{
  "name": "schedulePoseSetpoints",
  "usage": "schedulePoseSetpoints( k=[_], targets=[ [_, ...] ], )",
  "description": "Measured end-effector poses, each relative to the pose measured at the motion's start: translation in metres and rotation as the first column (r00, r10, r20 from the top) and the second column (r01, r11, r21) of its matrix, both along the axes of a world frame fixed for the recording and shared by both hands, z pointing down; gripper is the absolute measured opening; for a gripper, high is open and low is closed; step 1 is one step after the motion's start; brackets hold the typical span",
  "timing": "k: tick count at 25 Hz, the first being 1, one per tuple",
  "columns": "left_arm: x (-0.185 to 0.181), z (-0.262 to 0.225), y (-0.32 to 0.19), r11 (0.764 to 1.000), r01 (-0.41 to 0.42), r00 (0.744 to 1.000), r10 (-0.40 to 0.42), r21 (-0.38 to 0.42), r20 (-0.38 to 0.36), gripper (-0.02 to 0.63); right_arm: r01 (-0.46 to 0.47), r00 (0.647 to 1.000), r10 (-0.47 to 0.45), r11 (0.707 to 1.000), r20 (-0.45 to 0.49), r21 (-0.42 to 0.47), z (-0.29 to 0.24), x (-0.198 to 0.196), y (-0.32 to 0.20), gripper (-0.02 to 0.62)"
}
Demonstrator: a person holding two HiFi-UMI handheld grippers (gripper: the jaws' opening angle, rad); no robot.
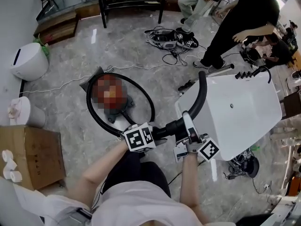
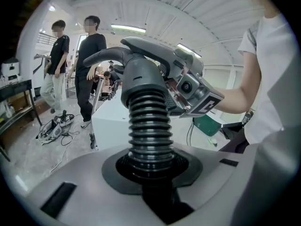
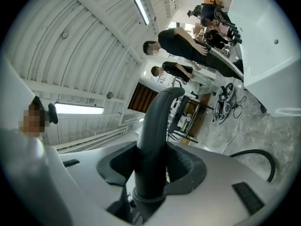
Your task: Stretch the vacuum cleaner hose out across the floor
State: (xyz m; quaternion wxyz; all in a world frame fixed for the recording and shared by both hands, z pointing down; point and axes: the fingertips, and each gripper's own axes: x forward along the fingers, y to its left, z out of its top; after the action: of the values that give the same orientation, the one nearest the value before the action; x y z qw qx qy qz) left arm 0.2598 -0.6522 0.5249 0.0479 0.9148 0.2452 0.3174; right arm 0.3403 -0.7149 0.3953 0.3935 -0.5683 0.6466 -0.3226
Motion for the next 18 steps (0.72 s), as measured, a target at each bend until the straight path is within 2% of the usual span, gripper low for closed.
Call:
schedulePoseSetpoints(
  k=[5, 10, 18],
  targets=[
    [0.002, 0.008, 0.022, 0.998, 0.029, 0.999, -0.030, 0.062, 0.015, 0.112, 0.061, 0.998, -0.061, 0.998, 0.003, 0.020, 0.001, 0.001, 0.023, 0.178],
    [0.004, 0.005, 0.066, 0.991, 0.070, 0.997, -0.072, 0.111, 0.016, 0.110, 0.121, 0.993, -0.122, 0.992, 0.012, 0.028, -0.004, 0.000, 0.066, 0.178],
    [0.001, -0.010, 0.145, 0.968, 0.224, 0.974, -0.220, 0.112, -0.049, 0.109, 0.237, 0.971, -0.234, 0.969, -0.049, 0.072, -0.026, -0.021, 0.139, 0.178]
  ],
)
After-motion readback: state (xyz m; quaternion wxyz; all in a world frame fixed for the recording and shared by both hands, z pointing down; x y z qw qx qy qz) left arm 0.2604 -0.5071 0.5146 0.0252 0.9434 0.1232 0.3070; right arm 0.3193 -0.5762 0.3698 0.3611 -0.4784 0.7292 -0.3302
